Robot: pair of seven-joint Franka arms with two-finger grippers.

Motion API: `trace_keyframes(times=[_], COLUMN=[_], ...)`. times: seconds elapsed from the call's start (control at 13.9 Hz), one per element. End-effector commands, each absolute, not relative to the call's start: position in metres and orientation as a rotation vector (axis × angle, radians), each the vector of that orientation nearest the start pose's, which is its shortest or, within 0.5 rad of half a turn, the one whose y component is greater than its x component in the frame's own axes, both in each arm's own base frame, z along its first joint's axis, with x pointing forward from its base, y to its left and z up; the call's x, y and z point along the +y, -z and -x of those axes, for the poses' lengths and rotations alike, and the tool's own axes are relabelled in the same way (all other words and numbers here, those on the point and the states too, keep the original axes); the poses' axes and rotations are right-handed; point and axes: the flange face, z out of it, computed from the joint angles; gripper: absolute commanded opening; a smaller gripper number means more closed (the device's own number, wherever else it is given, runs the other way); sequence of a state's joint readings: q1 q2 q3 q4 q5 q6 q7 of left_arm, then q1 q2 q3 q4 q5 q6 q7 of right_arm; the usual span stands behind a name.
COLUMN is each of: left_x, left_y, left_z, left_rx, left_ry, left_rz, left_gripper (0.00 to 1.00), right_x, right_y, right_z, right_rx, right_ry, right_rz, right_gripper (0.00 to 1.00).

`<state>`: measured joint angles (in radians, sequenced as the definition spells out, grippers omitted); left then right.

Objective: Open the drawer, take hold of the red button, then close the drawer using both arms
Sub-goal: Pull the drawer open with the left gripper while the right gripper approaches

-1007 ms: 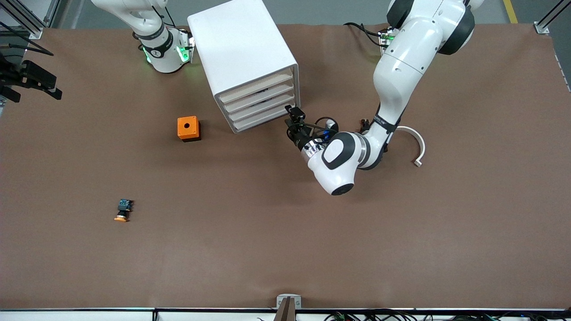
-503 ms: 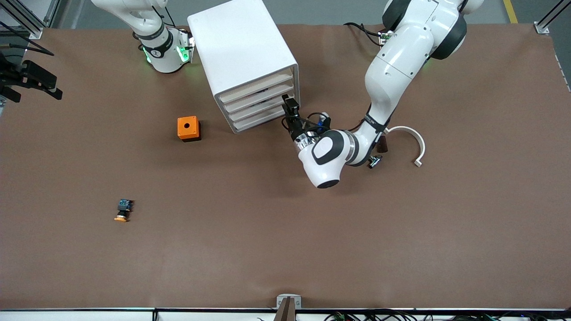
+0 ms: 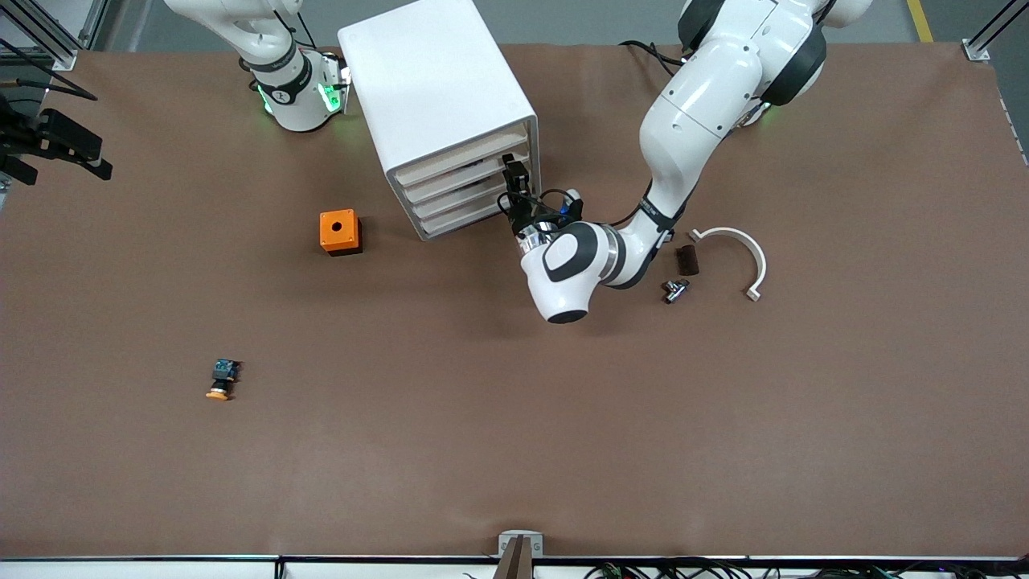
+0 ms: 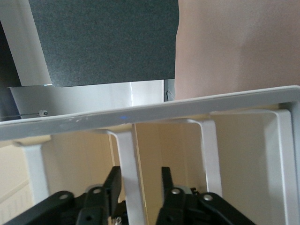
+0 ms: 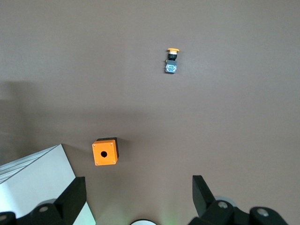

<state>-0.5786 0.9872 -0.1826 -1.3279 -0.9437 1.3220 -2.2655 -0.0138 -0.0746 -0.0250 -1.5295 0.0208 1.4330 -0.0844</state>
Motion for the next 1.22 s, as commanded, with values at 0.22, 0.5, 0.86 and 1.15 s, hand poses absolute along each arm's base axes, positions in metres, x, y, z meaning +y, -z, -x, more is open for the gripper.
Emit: trace_keyframes(times=[0.22, 0.5, 0.86, 1.15], left_x=[-0.51, -0.508, -0.492, -0.464], left_y=[-0.172, -0.17, -0.176, -0.175], left_z=[-0.417, -0.418, -0.444, -0.475], left_rx=[-1.507, -1.507, -1.541, -1.589], left_ry=[-1.375, -1.375, -1.449, -1.499], left_rz=[1.117, 1.111, 1.064, 1.018], left_gripper=[0.18, 0.12, 0.12, 0.13], right_x=[-0.045, -0.053, -0.066, -0.055], right_y=[-0.653, -0.62, -0.555, -0.554], right_z=[-0.535, -0.557, -0.588, -0.589], right_rx=[0.002, 0.008, 0.029, 0.091], right_ry=[-0.071, -0.124, -0.291, -0.293], right_rz=[3.132, 3.116, 3.121, 3.123], right_gripper=[1.0, 1.0, 1.0, 1.0])
